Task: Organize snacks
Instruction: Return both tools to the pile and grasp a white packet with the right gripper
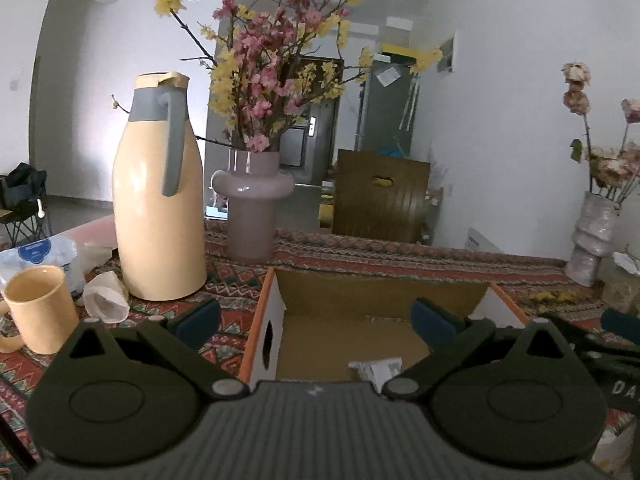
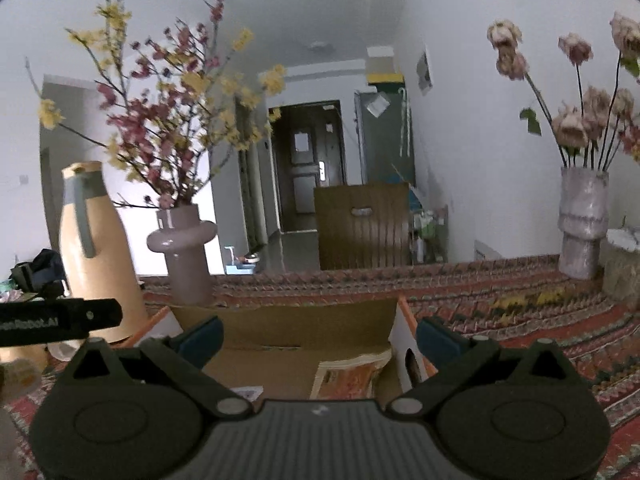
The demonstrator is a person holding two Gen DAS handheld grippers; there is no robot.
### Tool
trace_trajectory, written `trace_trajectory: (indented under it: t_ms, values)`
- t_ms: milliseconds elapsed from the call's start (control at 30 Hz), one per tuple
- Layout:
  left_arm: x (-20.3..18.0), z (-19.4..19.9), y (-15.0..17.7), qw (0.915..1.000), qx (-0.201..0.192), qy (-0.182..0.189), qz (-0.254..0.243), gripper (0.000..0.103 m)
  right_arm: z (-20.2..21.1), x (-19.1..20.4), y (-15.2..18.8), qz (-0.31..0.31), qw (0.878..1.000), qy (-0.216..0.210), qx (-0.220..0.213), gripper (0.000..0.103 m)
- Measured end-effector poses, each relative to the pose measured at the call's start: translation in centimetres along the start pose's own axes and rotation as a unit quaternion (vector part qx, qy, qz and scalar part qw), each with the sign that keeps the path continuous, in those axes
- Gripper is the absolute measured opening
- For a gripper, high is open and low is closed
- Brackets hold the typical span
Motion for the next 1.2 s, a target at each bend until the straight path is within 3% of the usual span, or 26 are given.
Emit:
trace_trajectory:
  t_ms: [367,667,800,933,1200]
  values:
    - [3.8,4.3,4.1,0.9999,0.011,-0.001,-0.012,0.103,6.0,-1.4,3.4,0.013,1.000,0.008,0.009,0.103]
    - [7.0,4.1,8.5,0.9991,0.038,-0.018,-0.009,0.103,8.4,-3.8,8.9,0.017,0.999,0.041,0.025,0.103]
    - [7.0,3.9,9.1,0.9993,0.031,-0.017,-0.010,0.103,8.6,-5.2,10.8,-0.002,0.998,0.057,0.024,0.103]
    - [6.9,4.0,9.3,0.9995,0.022,-0.015,-0.014,0.103,9.1,-5.9,10.9,-0.021,0.998,0.062,0.003,0.103]
    - [6.9,3.9,9.4,0.9997,0.021,-0.008,-0.011,0.103,9.1,-6.1,11.0,-0.024,0.997,0.070,0.008,0.103]
Point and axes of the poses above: each gripper's, at about its wrist camera, not at the fingertips, and z roughly against the way its jaws point, x to its left, y to its underside, the point moved 9 cm from there along -z, roughly the way its jaws point, and after that the axes turned 4 degrees about y, right-handed, at the moved point
